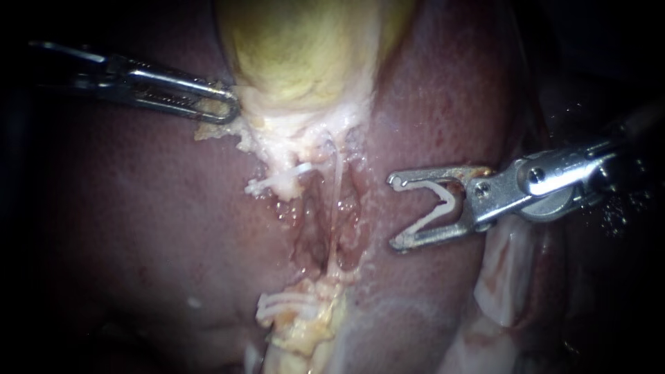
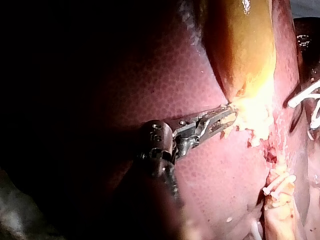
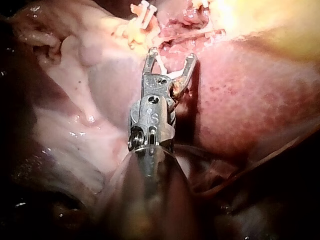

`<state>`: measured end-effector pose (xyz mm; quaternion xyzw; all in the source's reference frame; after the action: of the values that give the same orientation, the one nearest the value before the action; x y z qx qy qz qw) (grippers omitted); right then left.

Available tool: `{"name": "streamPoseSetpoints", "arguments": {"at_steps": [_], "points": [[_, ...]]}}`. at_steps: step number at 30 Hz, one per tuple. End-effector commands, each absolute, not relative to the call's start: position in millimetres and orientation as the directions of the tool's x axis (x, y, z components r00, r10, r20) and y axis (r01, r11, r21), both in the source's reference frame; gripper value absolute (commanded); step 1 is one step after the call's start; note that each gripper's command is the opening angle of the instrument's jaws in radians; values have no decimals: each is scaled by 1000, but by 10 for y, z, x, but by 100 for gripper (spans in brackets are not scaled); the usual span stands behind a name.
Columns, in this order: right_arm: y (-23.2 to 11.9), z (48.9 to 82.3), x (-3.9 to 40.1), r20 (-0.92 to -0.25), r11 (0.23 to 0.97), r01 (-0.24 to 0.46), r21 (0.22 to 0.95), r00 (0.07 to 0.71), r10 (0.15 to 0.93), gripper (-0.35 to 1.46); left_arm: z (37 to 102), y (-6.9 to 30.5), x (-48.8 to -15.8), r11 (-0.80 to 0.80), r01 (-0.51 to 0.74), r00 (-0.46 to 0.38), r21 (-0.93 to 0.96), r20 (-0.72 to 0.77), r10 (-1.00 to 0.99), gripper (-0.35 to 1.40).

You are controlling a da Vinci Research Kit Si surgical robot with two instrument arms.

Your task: Clipping first clip right tube

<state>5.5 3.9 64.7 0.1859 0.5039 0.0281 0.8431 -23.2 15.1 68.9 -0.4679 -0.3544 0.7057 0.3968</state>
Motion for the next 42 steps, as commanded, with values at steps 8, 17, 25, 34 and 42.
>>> {"name": "streamPoseSetpoints", "arguments": {"at_steps": [8, 17, 25, 34, 42], "points": [[39, 647, 56, -839, 929, 140, 342, 490, 235, 48, 625, 166, -195, -409, -216, -227, -887, -362, 904, -35], [33, 643, 63, -853, 913, 172, 369, 454, 259, 48, 611, 163, -196, -405, -220, -217, -887, -360, 907, -35], [16, 655, 98, -833, 834, 224, 505, 379, 403, 46, 614, 164, -195, -406, -219, -218, -887, -361, 907, -35], [-1, 697, 127, -794, 780, 235, 580, 377, 476, 46, 614, 164, -196, -406, -219, -218, -887, -361, 907, -35], [-2, 732, 131, -780, 770, 220, 599, 376, 499, 47, 614, 164, -196, -406, -219, -218, -887, -361, 907, -35]]}}
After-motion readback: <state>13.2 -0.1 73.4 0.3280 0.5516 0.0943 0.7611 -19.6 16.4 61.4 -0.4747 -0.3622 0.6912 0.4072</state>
